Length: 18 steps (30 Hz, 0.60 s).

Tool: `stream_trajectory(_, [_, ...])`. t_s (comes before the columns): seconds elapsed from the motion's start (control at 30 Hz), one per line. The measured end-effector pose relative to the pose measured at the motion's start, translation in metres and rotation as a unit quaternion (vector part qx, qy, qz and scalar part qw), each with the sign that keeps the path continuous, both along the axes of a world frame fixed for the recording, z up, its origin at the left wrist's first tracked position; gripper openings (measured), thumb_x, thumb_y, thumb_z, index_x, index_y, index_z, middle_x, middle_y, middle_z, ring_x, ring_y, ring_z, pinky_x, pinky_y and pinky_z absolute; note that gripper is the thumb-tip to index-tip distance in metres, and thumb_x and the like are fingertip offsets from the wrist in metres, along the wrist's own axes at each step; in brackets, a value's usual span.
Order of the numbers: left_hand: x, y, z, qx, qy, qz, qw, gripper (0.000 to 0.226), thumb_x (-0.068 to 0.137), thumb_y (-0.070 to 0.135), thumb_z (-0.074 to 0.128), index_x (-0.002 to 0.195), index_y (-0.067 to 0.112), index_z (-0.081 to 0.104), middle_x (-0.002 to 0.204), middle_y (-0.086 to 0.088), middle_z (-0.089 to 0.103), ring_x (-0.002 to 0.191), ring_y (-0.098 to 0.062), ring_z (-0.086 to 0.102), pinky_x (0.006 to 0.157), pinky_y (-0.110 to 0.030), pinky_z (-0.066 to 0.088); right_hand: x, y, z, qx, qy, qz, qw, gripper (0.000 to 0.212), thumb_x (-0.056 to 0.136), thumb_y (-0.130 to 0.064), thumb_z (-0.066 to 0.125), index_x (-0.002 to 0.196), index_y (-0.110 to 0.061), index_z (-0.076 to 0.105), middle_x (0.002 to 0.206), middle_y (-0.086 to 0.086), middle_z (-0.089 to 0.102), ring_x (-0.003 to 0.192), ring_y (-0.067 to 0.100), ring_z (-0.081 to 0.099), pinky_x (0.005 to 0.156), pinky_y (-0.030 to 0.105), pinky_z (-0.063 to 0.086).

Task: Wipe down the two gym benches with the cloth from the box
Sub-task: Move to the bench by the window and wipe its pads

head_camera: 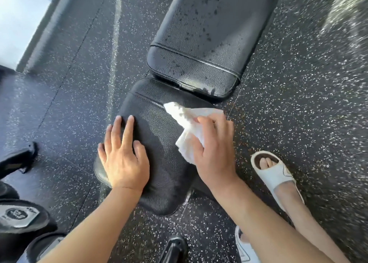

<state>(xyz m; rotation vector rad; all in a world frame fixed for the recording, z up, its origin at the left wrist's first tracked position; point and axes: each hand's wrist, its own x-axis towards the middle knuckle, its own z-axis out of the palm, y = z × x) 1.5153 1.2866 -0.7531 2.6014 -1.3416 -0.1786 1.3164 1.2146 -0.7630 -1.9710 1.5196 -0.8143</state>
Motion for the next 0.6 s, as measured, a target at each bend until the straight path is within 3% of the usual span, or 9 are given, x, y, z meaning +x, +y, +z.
stream_trajectory(0.1, [-0.002,-0.001,0.002,-0.025,0.009,0.016,1.0,0.064,0.095,0.032,0.037,0.158,0.043,0.04,0.169,0.008,0.034,0.157,-0.023,0.029,0.127,-0.057,0.02,-0.001,0.062,-0.003,0.075,-0.117,-0.034,0.99,0.037,0.088,-0.002,0.062,0.124,-0.013,0.058,0.12,0.001,0.046,0.105,0.022,0.048,0.093,0.037,0.046])
stream_trajectory(0.27, [-0.009,-0.005,0.008,-0.034,0.011,0.023,0.999,0.066,0.092,0.03,0.039,0.157,0.04,0.044,0.167,0.007,0.037,0.153,-0.025,0.034,0.127,-0.052,0.022,0.023,0.144,0.003,0.162,-0.239,-0.105,0.952,0.038,0.096,-0.009,0.06,0.129,-0.025,0.051,0.123,-0.012,0.043,0.115,0.015,0.051,0.094,0.041,0.049])
stream_trajectory(0.4, [-0.008,-0.002,0.007,-0.044,0.012,0.022,0.999,0.066,0.091,0.031,0.039,0.156,0.041,0.045,0.167,0.008,0.038,0.153,-0.023,0.034,0.127,-0.05,0.023,0.022,0.068,0.003,0.099,-0.273,-0.18,0.94,0.034,0.098,-0.002,0.06,0.127,-0.017,0.05,0.126,-0.025,0.039,0.111,0.011,0.049,0.093,0.036,0.049])
stream_trajectory(0.53, [-0.009,-0.002,0.004,-0.059,0.006,0.019,0.998,0.066,0.09,0.031,0.04,0.156,0.04,0.046,0.166,0.007,0.04,0.153,-0.024,0.036,0.127,-0.05,0.024,0.016,-0.034,-0.007,0.123,-0.26,-0.277,0.917,0.032,0.094,-0.023,0.057,0.117,-0.001,0.054,0.116,0.009,0.047,0.103,0.027,0.05,0.092,0.052,0.048])
stream_trajectory(0.6, [-0.01,-0.003,0.005,-0.06,0.005,0.02,0.998,0.066,0.09,0.029,0.041,0.155,0.04,0.047,0.166,0.006,0.041,0.152,-0.025,0.037,0.126,-0.052,0.026,0.018,-0.034,-0.007,0.111,-0.251,-0.275,0.922,0.031,0.093,-0.026,0.053,0.115,-0.003,0.054,0.113,0.009,0.047,0.102,0.028,0.049,0.091,0.052,0.048])
